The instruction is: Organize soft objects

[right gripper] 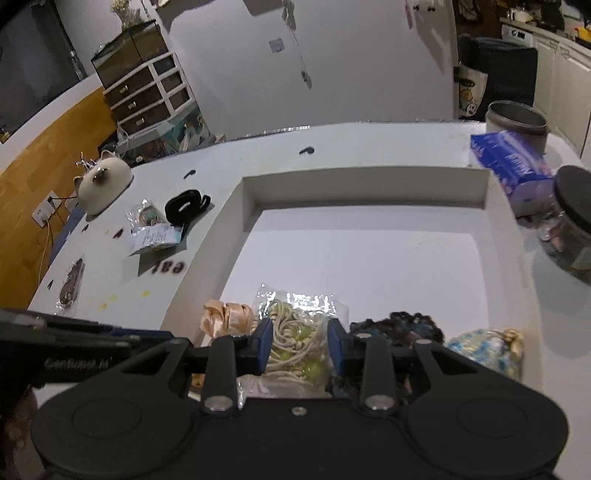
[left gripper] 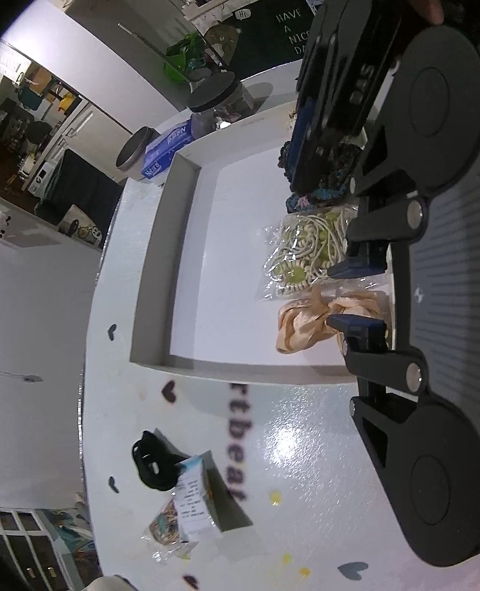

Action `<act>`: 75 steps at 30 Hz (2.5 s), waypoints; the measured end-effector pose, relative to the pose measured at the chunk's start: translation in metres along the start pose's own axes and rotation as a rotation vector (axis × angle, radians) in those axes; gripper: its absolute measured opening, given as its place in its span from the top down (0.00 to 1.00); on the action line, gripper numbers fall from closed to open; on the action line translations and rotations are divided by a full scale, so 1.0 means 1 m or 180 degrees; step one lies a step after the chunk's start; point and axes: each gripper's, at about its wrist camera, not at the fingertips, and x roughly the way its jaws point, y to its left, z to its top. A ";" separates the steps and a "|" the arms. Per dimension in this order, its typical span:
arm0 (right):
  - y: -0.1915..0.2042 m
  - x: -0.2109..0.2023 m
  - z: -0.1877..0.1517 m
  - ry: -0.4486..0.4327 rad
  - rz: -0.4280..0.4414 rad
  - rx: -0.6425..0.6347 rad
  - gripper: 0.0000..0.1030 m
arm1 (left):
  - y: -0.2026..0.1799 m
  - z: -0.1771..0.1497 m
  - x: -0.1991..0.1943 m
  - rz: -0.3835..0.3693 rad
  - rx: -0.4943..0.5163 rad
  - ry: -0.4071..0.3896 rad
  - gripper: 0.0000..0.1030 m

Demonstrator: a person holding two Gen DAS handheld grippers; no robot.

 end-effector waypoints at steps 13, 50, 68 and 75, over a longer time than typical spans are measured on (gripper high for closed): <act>0.001 -0.063 -0.018 -0.0393 -0.0406 -0.0002 0.48 | -0.007 -0.012 -0.039 0.0104 0.0146 -0.0368 0.50; 0.058 -0.104 -0.045 -0.0813 -0.1230 0.0096 0.00 | 0.037 -0.036 -0.099 0.0271 0.0402 -0.0894 0.00; 0.147 -0.057 -0.029 -0.0737 -0.1193 0.0075 0.00 | 0.138 -0.016 -0.126 0.0371 0.0335 -0.0914 0.00; 0.185 -0.030 -0.020 -0.0703 -0.1120 0.0019 0.00 | 0.189 -0.010 -0.133 0.0468 0.0214 -0.0915 0.00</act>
